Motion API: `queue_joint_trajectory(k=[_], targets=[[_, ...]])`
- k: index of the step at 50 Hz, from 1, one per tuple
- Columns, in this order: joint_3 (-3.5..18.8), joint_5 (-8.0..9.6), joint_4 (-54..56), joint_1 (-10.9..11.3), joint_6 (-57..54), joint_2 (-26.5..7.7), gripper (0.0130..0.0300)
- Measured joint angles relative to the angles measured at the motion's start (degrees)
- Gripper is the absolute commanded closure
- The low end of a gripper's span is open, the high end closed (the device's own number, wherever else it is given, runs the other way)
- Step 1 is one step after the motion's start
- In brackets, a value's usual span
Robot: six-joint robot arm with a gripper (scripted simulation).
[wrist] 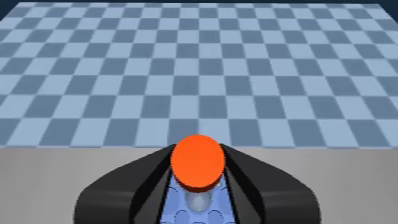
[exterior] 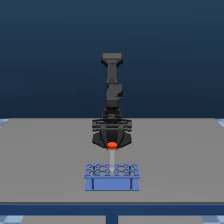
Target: Pick up the centrifuge tube on the rack
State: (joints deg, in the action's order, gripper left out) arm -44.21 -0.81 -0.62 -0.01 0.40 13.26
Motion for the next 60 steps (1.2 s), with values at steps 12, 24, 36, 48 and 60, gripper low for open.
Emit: queue_joint_trajectory(k=[12,24,36,48,60], targets=[[0.22,0.44,-4.22,0.0,3.95,0.22,0.03],[0.4,0.82,-6.75,0.0,6.61,0.4,0.03],[0.57,1.17,-6.67,0.0,6.83,0.56,0.03],[0.78,1.56,-3.98,0.0,4.44,0.76,0.03],[1.03,2.01,-0.49,0.0,1.12,0.98,0.03]])
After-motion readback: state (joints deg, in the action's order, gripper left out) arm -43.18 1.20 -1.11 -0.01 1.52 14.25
